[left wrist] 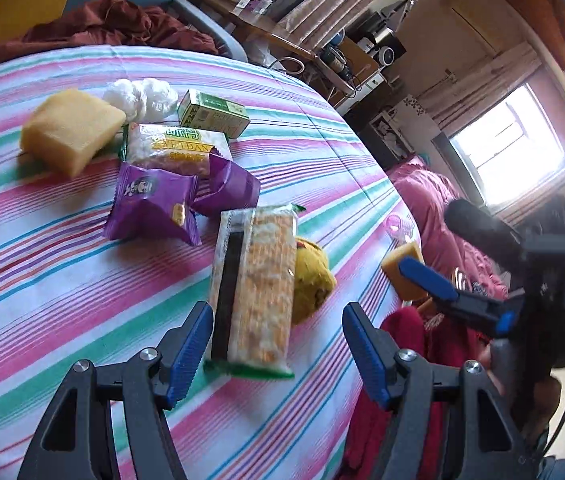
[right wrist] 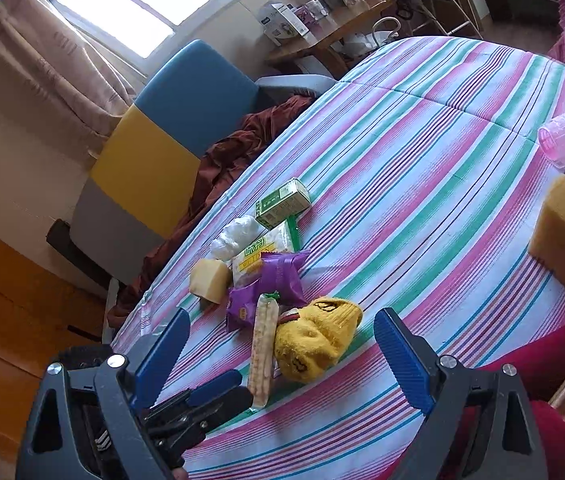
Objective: Organize objects
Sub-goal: 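Return the left gripper to the items and grasp the cracker packet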
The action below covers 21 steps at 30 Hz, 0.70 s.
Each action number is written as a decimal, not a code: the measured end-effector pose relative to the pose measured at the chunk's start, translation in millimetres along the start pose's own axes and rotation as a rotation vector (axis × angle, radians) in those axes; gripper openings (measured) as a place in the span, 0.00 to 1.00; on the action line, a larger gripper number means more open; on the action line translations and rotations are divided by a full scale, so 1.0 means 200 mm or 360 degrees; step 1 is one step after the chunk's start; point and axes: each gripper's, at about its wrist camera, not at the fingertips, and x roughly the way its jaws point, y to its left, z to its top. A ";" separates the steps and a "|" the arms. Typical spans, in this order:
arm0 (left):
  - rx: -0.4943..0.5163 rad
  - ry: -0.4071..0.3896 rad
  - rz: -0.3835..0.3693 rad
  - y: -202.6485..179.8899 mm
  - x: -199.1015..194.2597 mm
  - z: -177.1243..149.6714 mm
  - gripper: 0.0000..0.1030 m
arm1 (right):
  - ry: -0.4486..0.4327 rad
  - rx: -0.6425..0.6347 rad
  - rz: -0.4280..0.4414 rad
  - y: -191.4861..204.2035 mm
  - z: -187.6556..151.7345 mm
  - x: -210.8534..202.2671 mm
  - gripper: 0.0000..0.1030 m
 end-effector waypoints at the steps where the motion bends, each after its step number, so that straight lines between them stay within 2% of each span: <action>1: -0.0032 0.0016 -0.0006 0.02 0.03 0.02 0.66 | 0.0001 0.0003 -0.0001 0.00 0.00 0.00 0.91; 4: -0.0075 0.0072 0.0016 0.08 0.13 0.05 0.66 | 0.0017 0.0001 0.0002 0.00 0.00 0.01 0.91; 6: -0.0051 0.0062 0.0008 0.07 0.15 0.05 0.65 | 0.0023 0.0003 -0.0001 0.00 0.00 0.01 0.91; 7: -0.0036 0.0077 0.0018 0.06 0.14 0.04 0.61 | 0.0026 0.0003 -0.0002 0.00 0.00 0.01 0.91; 8: -0.0023 0.0096 0.0007 0.05 0.14 0.03 0.48 | 0.0027 0.0005 -0.0005 0.00 0.00 0.02 0.91; 9: 0.0000 0.0094 0.0009 0.04 0.13 0.02 0.44 | 0.0027 0.0006 -0.0010 0.00 0.00 0.02 0.91; 12: 0.0098 0.0061 0.0168 0.02 0.07 -0.05 0.44 | 0.0042 0.0005 -0.0021 0.00 0.00 0.03 0.91; 14: 0.0114 0.0036 0.0230 0.04 -0.01 -0.11 0.44 | 0.0043 0.0005 -0.0027 0.00 0.00 0.03 0.91; 21: 0.0249 0.0020 0.0713 0.08 -0.25 -0.38 0.43 | 0.0064 -0.0003 -0.0063 0.00 0.00 0.04 0.91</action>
